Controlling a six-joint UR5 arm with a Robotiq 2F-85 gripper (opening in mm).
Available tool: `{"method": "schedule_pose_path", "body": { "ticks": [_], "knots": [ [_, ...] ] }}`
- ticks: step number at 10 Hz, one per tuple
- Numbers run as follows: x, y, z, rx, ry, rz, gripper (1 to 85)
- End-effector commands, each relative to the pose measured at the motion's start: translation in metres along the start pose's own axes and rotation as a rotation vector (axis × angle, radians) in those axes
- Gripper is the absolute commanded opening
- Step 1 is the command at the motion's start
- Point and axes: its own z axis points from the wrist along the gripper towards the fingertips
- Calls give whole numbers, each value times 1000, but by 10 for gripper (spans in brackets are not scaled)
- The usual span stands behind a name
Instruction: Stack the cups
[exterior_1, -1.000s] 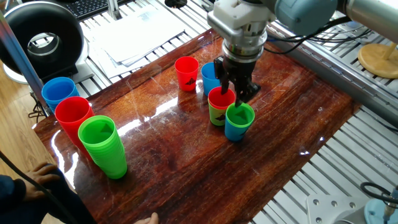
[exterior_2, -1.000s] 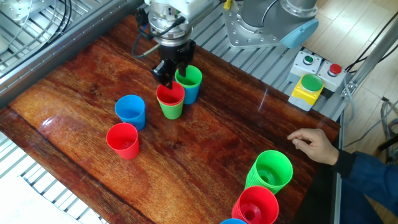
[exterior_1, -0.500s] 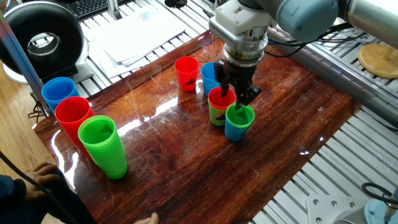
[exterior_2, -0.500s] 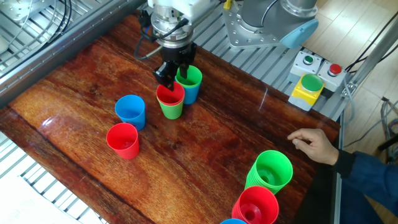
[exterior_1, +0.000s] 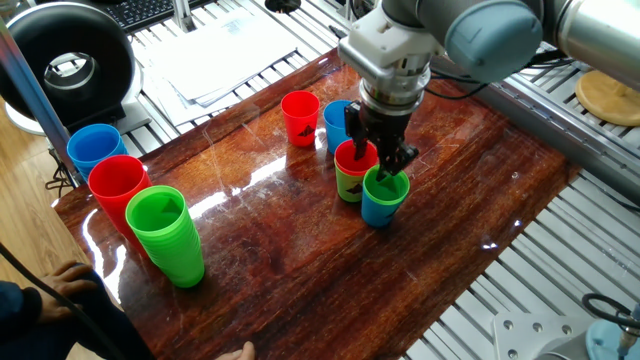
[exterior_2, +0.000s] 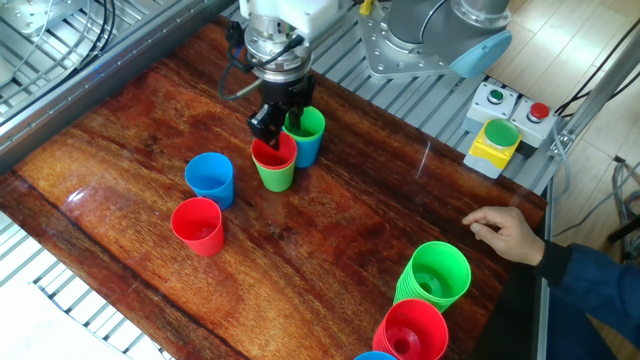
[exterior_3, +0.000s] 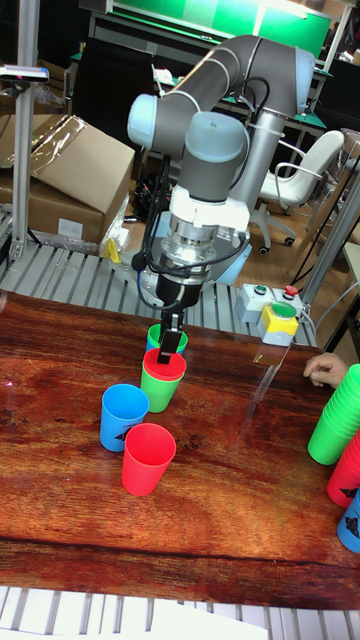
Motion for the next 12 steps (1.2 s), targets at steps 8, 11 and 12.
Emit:
{"method": "schedule_pose_path", "body": {
  "ticks": [8,11,12],
  "knots": [
    [-6,-3,4,9,-19,44,377],
    [-3,-11,3,36,-7,45,283],
    [-2,-14,3,46,-4,51,233]
  ]
}}
